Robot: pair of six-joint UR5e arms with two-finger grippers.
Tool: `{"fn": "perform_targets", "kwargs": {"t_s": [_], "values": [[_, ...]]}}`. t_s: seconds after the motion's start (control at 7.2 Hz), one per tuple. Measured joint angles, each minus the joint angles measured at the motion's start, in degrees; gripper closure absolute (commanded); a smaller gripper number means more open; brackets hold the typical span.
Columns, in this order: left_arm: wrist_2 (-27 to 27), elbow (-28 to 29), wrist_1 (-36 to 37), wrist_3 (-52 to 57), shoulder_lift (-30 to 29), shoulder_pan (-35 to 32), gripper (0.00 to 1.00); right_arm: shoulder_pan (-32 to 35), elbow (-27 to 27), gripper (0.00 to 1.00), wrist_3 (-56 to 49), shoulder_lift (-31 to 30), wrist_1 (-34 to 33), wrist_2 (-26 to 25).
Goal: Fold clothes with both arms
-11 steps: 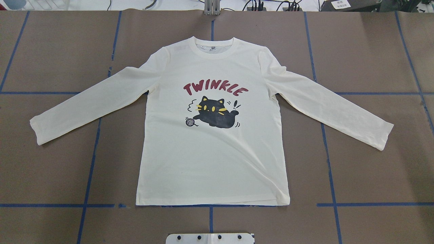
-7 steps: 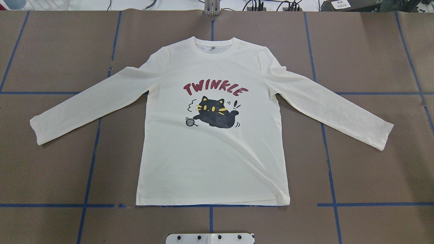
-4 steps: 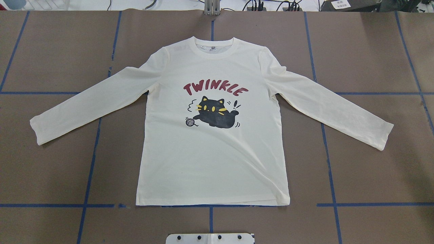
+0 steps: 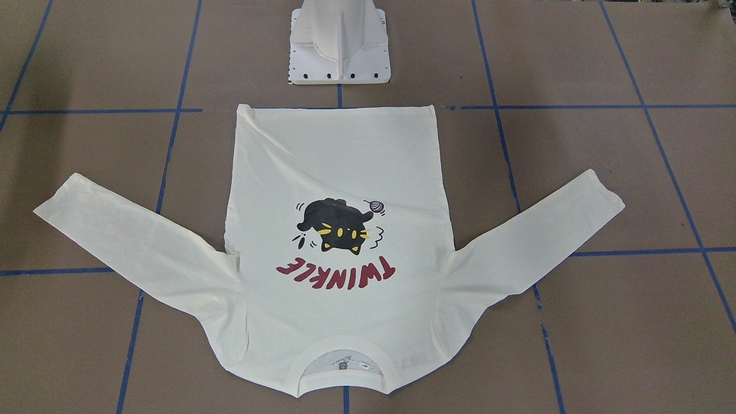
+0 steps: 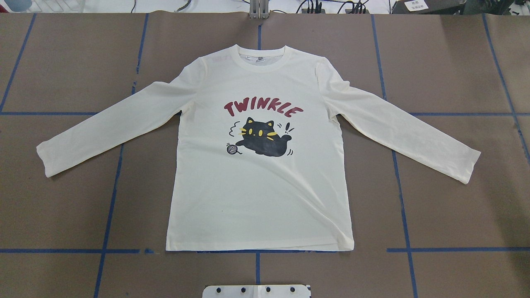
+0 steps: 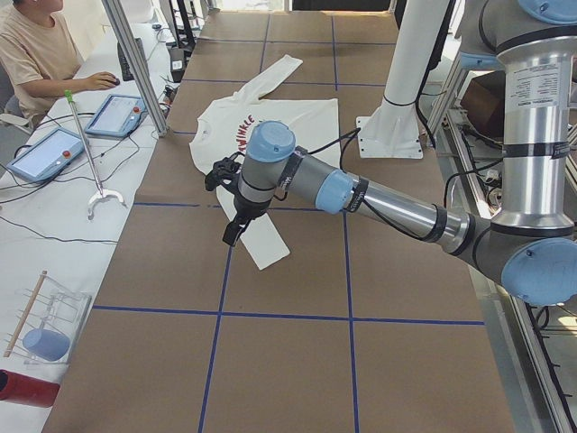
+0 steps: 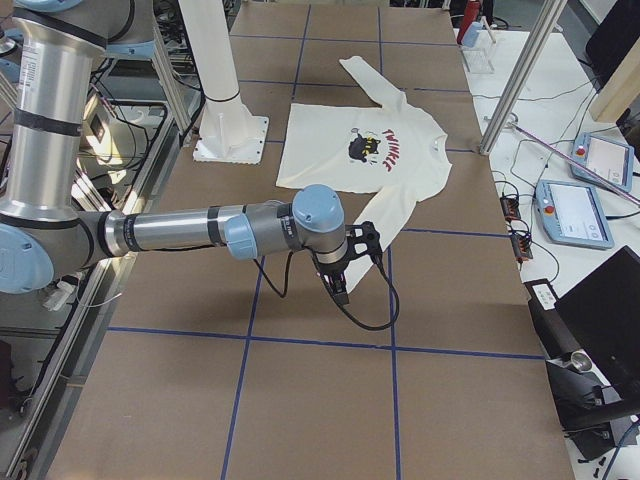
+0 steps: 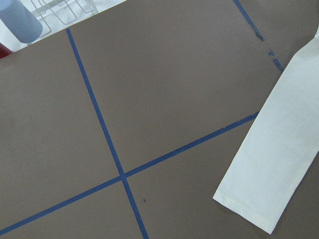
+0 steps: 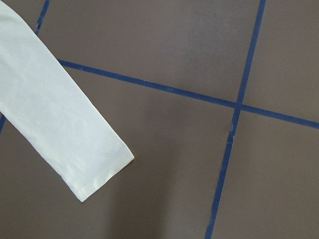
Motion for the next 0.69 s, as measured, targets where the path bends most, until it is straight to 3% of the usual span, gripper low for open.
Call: {"fn": "perform_targets", "kwargs": {"t_s": [0.42, 0.69], "values": [[0.01, -1.22, -0.15, -0.07, 0.25, -0.06, 0.00, -9.09, -10.63, 0.04, 22.41, -2.08, 29.32, -1.78], [0.04, -1.39, -0.19, -0.02, 0.31, -0.07, 0.00, -17.66, -16.73, 0.11, 35.94, -1.20, 43.83, -9.42]]}}
